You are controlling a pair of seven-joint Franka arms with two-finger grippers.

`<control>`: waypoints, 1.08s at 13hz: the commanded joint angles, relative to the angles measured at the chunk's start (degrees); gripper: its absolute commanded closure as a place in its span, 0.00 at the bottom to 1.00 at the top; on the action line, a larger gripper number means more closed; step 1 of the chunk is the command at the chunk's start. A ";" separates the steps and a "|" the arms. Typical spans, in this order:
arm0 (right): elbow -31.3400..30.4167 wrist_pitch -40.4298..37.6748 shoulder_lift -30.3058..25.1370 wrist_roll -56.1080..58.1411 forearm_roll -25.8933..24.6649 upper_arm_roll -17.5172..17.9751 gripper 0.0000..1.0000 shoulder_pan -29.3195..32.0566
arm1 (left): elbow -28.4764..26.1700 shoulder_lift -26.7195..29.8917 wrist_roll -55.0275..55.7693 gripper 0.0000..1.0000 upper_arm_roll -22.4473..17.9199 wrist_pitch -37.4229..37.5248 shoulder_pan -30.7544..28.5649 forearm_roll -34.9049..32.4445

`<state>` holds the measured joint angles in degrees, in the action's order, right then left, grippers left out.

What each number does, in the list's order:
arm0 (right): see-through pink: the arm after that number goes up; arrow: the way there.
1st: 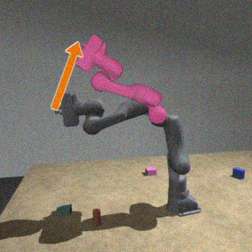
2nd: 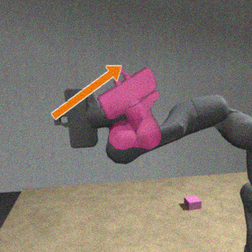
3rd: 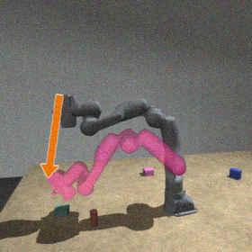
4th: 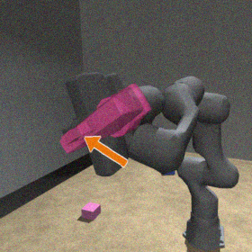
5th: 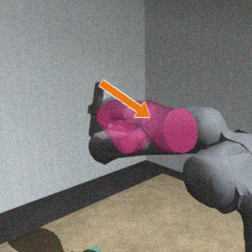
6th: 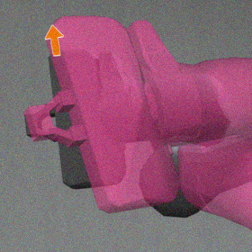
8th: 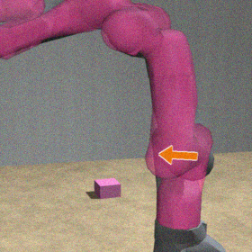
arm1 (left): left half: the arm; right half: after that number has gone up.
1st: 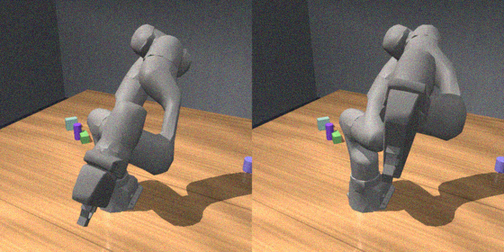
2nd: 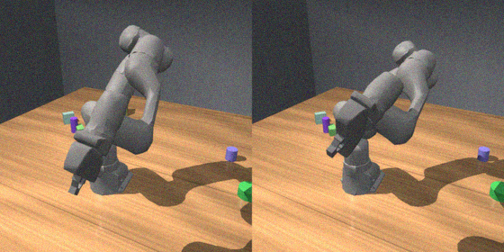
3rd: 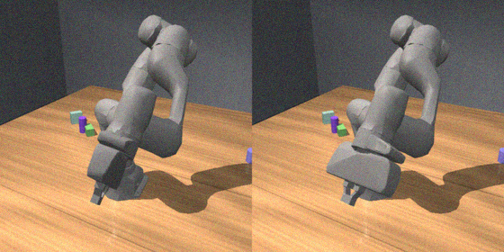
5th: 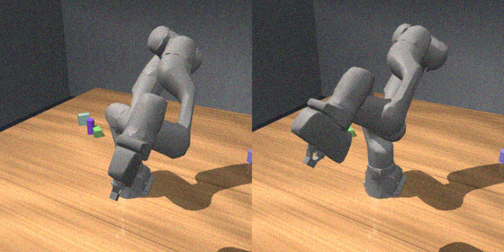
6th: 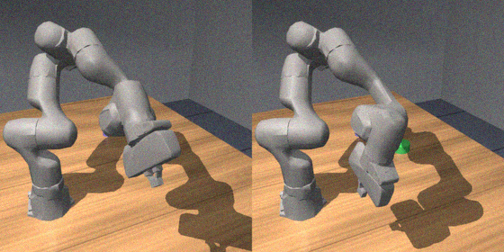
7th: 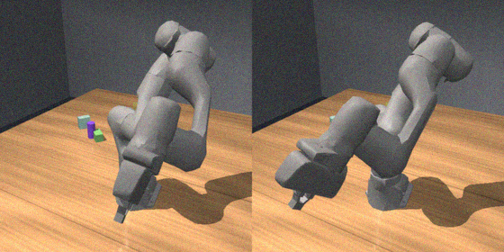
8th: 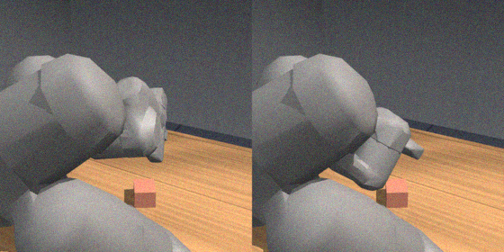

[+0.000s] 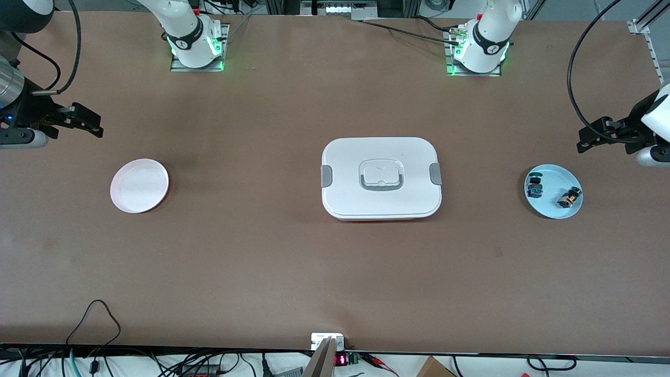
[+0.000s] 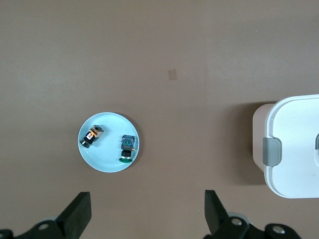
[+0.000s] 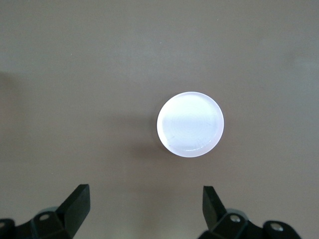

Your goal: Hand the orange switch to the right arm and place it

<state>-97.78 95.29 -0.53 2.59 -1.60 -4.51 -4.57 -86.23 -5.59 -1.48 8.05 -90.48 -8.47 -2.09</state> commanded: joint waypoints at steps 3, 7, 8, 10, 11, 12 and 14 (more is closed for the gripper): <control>1.02 -0.89 0.18 0.49 0.46 -0.06 0.00 0.18 | 0.71 0.14 -0.89 0.00 -0.06 1.62 -0.32 0.50; 1.02 -0.98 0.18 0.58 0.46 -0.32 0.00 0.35 | 1.06 -0.21 -0.02 0.00 -0.23 1.71 -0.15 0.07; 1.02 -0.98 0.10 0.58 0.46 -0.32 0.00 0.35 | 0.98 -0.30 -0.28 0.00 -0.23 1.71 -0.23 0.06; 1.10 -0.98 0.18 0.58 0.46 -0.32 0.00 0.27 | 0.36 -0.30 -1.24 0.00 -0.41 3.37 -0.58 0.33; 1.10 -0.98 0.18 0.40 0.37 -0.23 0.00 0.18 | -0.16 -0.56 -4.29 0.00 -0.41 4.51 -1.45 0.33; 1.10 -0.98 0.18 0.40 0.46 -0.23 0.00 0.26 | -0.78 -1.96 -10.15 0.00 -0.41 5.48 -1.81 0.24; 1.02 -0.89 0.36 0.40 0.46 -0.23 0.00 0.27 | -0.78 -6.43 -24.63 0.00 -0.58 5.49 -5.48 -0.11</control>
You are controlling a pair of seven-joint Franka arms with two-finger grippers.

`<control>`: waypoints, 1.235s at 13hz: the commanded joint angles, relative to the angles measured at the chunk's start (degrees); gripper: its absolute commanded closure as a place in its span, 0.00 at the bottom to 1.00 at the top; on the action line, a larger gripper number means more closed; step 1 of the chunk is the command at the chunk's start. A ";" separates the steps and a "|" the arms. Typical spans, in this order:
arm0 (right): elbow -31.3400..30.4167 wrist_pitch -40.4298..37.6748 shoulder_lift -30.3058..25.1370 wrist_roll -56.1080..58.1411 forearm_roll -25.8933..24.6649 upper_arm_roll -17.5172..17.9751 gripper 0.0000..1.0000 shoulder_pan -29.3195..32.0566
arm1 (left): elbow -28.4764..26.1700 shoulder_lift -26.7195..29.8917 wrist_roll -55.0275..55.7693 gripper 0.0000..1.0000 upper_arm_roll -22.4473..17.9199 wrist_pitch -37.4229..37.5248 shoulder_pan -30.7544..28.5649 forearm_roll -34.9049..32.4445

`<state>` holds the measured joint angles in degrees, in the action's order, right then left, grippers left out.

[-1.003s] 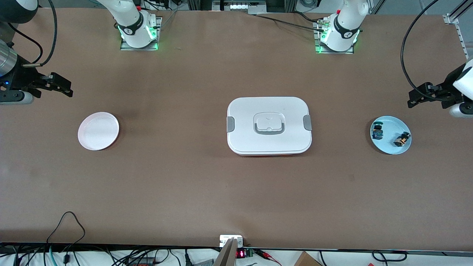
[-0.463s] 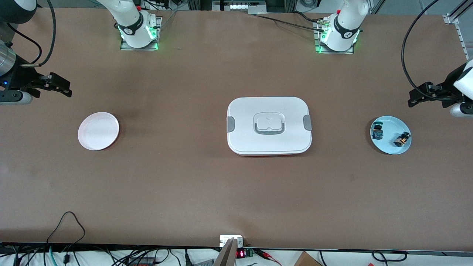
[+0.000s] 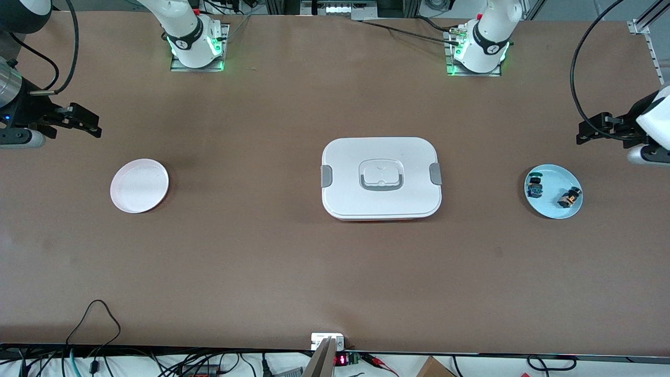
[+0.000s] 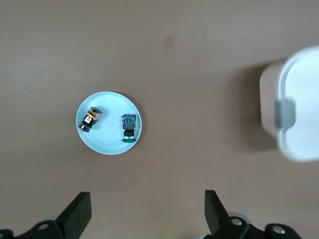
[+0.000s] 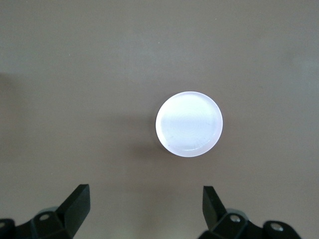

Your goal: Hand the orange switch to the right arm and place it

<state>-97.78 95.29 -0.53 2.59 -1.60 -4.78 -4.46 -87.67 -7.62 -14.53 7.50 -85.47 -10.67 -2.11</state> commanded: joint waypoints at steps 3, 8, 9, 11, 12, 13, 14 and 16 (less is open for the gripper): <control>1.01 -0.89 0.70 0.23 0.46 0.03 0.00 0.16 | 0.39 -9.94 -28.85 0.00 -0.03 -0.05 -5.93 -1.31; 1.01 -0.80 0.71 0.31 0.37 0.03 0.00 0.24 | -6.97 -14.00 -61.18 0.00 0.06 -10.92 -12.17 -1.85; 1.01 -0.80 0.88 0.31 0.37 0.03 0.00 0.24 | -8.99 -14.00 -68.19 0.00 0.15 -13.99 -12.88 -1.85; 1.01 -0.72 0.97 0.31 0.20 0.03 0.00 0.16 | -11.72 -14.09 -80.77 0.00 0.06 -19.54 -13.15 -1.76; 1.01 -0.72 0.97 0.23 0.20 0.03 0.00 0.24 | -12.43 -14.17 -85.88 0.00 0.06 -21.30 -13.32 -1.76; 1.01 -0.72 0.97 0.31 0.20 0.03 0.00 0.24 | -13.40 -14.17 -90.54 0.00 0.06 -23.41 -13.58 -1.76; 1.01 -0.72 0.97 0.31 0.11 0.03 0.00 0.24 | -14.19 -14.17 -96.76 0.00 0.06 -25.69 -14.11 -1.76; 1.10 -0.80 0.80 0.31 -0.33 0.12 0.00 0.07 | -14.46 -15.92 -109.16 0.00 0.15 -30.35 -15.51 -1.67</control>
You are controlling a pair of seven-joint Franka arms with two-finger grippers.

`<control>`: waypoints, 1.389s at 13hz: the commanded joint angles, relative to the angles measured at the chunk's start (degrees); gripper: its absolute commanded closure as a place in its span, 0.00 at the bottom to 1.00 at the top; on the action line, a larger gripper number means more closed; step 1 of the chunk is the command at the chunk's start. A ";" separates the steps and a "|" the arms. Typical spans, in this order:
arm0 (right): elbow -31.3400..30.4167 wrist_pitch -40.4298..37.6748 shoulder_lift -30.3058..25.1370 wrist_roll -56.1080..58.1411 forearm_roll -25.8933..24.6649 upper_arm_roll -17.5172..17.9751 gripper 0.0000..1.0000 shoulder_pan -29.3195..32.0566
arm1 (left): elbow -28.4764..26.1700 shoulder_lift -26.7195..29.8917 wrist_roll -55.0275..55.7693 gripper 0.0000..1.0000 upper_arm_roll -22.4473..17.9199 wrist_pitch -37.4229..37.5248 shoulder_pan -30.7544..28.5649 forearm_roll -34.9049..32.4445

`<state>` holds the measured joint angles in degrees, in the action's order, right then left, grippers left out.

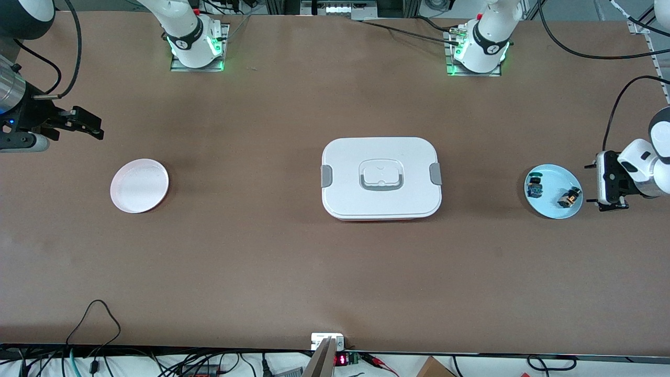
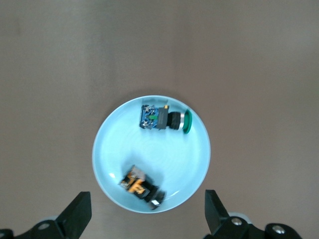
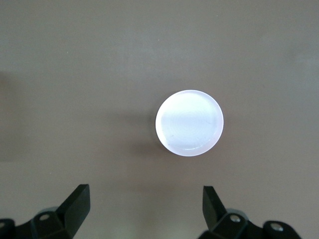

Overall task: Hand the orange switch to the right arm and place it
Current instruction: 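Move the left gripper over the light-blue dish toward the orange switch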

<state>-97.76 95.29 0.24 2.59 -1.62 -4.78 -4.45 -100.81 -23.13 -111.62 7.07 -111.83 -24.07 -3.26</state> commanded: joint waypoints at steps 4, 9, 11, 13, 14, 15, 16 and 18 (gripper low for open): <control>1.08 -0.98 -0.50 -0.30 0.56 -1.37 0.00 1.11 | -1.58 -3.85 -25.30 0.00 0.84 -10.68 -5.10 -0.43; 1.08 -0.98 -1.12 -0.04 0.48 -0.94 0.00 0.76 | -1.67 -7.89 -31.71 0.00 2.41 -16.30 -8.18 -0.08; 1.08 -1.07 -1.12 -0.13 0.57 -0.94 0.00 0.67 | -1.93 -9.30 -36.20 0.00 3.99 -18.25 -9.94 0.00; 1.08 -1.07 -1.12 -0.21 0.48 -0.76 0.00 0.50 | -2.02 -10.27 -37.35 0.00 5.05 -18.51 -11.16 0.00; 1.08 -1.07 -1.12 -0.13 0.48 -0.76 0.00 0.50 | -2.45 -10.27 -38.23 0.00 6.01 -18.69 -11.78 0.00; 1.08 -1.07 -1.12 -0.04 0.48 -0.76 0.00 0.50 | -2.81 -10.27 -38.76 0.00 6.89 -18.78 -12.39 0.00; 1.08 -1.07 -1.12 -0.04 0.48 -0.76 0.00 0.50 | -3.07 -10.27 -39.46 0.00 7.34 -18.69 -13.10 0.00; 1.08 -1.16 -1.11 -0.04 0.48 -0.85 0.00 0.50 | -5.17 -9.83 -40.08 0.00 8.91 -20.35 -14.41 0.00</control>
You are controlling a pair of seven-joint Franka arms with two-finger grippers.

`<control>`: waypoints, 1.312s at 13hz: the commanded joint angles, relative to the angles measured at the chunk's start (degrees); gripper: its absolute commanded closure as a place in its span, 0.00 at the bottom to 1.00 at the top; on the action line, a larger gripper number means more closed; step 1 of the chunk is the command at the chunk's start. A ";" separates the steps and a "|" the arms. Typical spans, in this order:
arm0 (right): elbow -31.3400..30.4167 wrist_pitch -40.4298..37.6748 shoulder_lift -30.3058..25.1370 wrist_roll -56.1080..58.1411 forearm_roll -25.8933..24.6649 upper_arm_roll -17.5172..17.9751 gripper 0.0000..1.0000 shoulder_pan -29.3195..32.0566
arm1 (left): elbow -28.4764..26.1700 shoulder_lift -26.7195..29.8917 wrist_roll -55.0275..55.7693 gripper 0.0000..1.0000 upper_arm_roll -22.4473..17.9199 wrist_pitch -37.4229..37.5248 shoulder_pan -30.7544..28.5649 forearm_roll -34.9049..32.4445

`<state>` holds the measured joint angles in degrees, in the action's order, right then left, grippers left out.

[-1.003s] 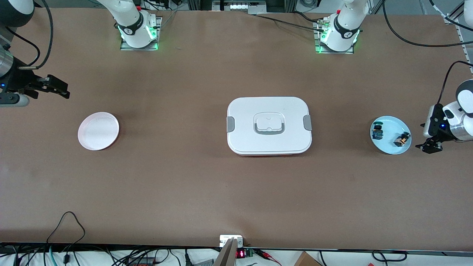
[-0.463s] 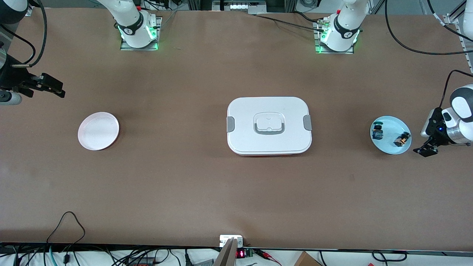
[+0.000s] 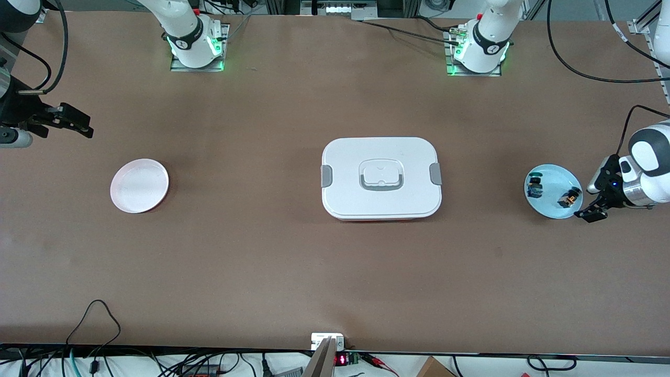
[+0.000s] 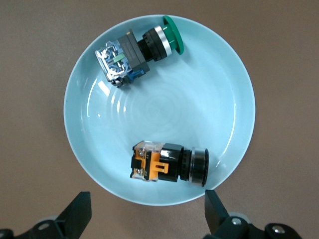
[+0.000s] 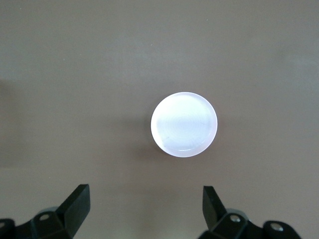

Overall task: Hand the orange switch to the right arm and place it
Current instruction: 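Move the left gripper over the light-blue dish toward the orange switch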

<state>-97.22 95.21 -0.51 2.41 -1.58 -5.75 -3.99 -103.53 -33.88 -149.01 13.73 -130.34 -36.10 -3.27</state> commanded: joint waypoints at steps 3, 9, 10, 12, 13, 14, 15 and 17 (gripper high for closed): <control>0.54 -4.85 -0.37 0.40 0.44 -0.22 0.00 0.13 | -2.65 0.92 -2.78 0.00 3.50 -2.03 -2.48 -0.07; 0.54 -4.95 -0.37 0.31 0.53 -0.31 0.00 0.21 | -2.38 0.83 -4.52 0.00 3.41 -1.85 -3.27 -0.42; 0.54 -4.95 -0.37 0.31 0.52 -0.31 0.00 0.21 | -2.12 1.00 -5.06 0.00 3.50 -1.50 -3.88 -0.42; 0.54 -4.95 -0.37 0.31 0.52 -0.31 0.00 0.21 | -2.12 0.92 -5.15 0.00 3.41 -1.41 -4.41 -0.42; 0.54 -5.03 -0.37 0.31 0.61 -0.31 0.00 0.21 | -2.29 0.66 -5.15 0.00 3.41 -1.85 -4.68 -0.42; 0.54 -5.04 -0.37 0.31 0.61 -0.31 0.00 0.21 | -2.64 0.22 -5.07 0.00 3.41 -2.37 -4.77 -0.33; 0.54 -5.04 -0.37 0.31 0.53 -0.31 0.00 0.21 | -3.34 -0.40 -5.07 0.00 3.50 -3.68 -5.29 -0.33; 0.54 -5.04 -0.37 0.31 0.53 -0.31 0.00 0.21 | -4.31 -0.49 -5.15 0.00 3.41 -5.62 -5.39 -0.33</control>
<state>-97.21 91.18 -0.51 2.43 -1.58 -6.01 -3.93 -106.29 -34.44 -152.75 16.43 -133.82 -40.57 -3.27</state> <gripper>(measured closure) 0.000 0.000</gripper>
